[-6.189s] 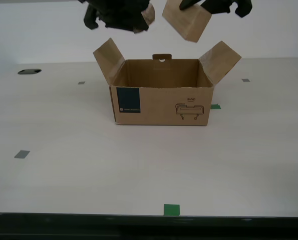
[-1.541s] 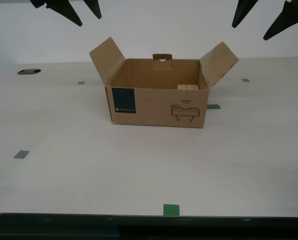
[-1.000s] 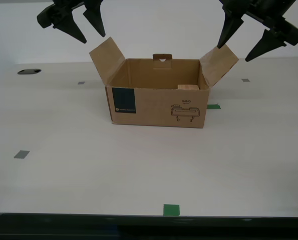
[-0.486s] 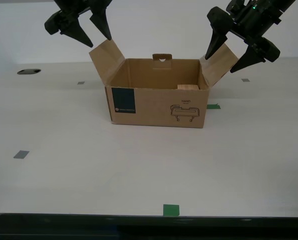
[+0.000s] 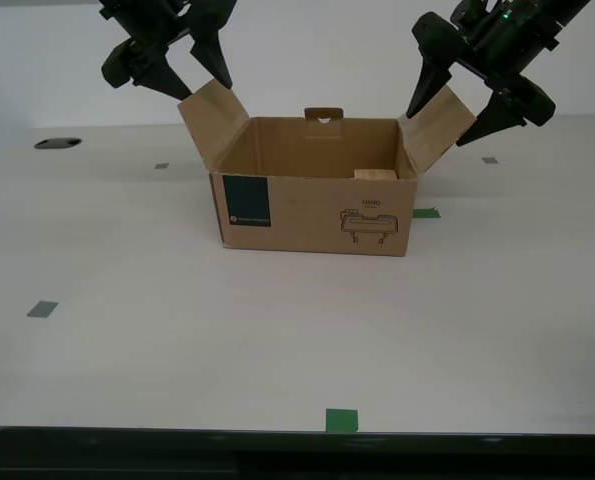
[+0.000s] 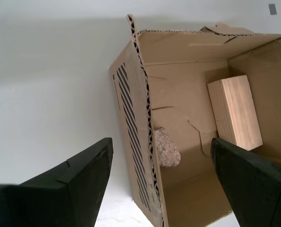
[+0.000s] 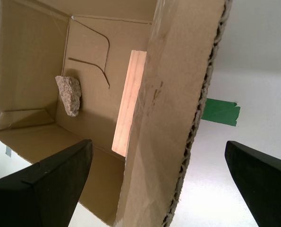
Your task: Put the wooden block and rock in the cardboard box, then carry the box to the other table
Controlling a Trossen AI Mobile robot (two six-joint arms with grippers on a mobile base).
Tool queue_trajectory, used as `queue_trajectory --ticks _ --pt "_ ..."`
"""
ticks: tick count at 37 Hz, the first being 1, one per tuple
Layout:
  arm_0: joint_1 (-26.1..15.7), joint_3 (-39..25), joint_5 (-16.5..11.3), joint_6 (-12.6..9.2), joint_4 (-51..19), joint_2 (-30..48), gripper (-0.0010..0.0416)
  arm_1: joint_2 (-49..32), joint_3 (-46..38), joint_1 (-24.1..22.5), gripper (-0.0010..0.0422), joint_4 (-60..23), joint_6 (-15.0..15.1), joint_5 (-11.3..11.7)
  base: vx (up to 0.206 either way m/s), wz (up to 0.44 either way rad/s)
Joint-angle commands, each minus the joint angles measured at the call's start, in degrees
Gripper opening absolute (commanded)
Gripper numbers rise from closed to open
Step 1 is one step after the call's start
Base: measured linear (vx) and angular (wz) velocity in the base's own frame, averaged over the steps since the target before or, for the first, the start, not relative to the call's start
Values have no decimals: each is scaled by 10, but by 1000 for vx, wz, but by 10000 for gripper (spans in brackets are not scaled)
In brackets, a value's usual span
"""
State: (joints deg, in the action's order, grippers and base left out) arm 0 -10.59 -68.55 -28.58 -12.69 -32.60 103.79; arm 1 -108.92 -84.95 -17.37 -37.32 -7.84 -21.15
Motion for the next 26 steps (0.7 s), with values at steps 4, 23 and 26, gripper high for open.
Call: queue_trajectory --ticks 4,23,26 --pt "0 0 -4 -6 7 0 390 -44 -11 -3 281 -13 -5 -5 0 0" --pt "-1 0 -4 -20 44 0 389 -66 -24 -5 281 -24 -4 -5 0 0" --pt "-1 0 -4 -25 59 0 389 -66 -24 -5 281 -24 -3 -5 0 0"
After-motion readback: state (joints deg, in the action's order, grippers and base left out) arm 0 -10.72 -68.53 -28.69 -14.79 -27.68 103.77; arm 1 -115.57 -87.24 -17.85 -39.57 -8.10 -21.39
